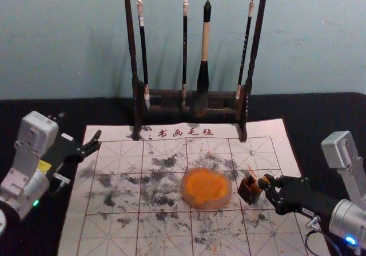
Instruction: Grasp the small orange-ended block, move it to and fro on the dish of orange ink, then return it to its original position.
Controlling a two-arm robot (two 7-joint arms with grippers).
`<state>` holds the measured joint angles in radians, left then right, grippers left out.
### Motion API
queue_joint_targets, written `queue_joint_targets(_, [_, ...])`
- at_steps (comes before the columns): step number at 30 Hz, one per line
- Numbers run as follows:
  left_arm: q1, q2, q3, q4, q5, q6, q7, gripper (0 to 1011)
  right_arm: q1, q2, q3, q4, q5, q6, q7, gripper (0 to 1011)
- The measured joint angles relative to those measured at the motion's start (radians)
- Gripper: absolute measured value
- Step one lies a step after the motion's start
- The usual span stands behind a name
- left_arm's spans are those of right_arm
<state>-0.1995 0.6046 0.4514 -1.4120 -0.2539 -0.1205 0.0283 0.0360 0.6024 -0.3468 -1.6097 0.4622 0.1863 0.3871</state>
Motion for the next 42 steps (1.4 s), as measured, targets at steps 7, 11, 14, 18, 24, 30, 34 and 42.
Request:
queue_joint_targets(7, [0.0,0.0,0.0,0.0,0.0,0.0,0.0,1001,-0.004,-0.013,0.014,-0.001,-0.011,0.0,0.0,79])
queue_joint_targets(11, [0.0,0.0,0.0,0.0,0.0,0.0,0.0,1001,-0.005,-0.016,0.018,-0.001,-0.014,0.0,0.002,79])
queue_joint_targets(14, [0.0,0.0,0.0,0.0,0.0,0.0,0.0,1001,-0.006,-0.017,0.021,-0.002,-0.017,0.0,0.005,79])
queue_joint_targets(18, [0.0,0.0,0.0,0.0,0.0,0.0,0.0,1001,-0.007,-0.019,0.025,-0.004,-0.02,-0.001,0.009,79])
queue_joint_targets(24, [0.0,0.0,0.0,0.0,0.0,0.0,0.0,1001,-0.008,-0.019,0.029,-0.007,-0.027,-0.006,0.015,79])
queue_joint_targets(30, [0.0,0.0,0.0,0.0,0.0,0.0,0.0,1001,-0.009,-0.019,0.031,-0.008,-0.036,-0.014,0.017,79])
queue_joint_targets(34, [0.0,0.0,0.0,0.0,0.0,0.0,0.0,1002,-0.009,-0.019,0.033,-0.009,-0.042,-0.018,0.021,79])
queue_joint_targets(42, [0.0,0.0,0.0,0.0,0.0,0.0,0.0,1001,-0.008,-0.017,0.037,-0.011,-0.048,-0.022,0.027,79])
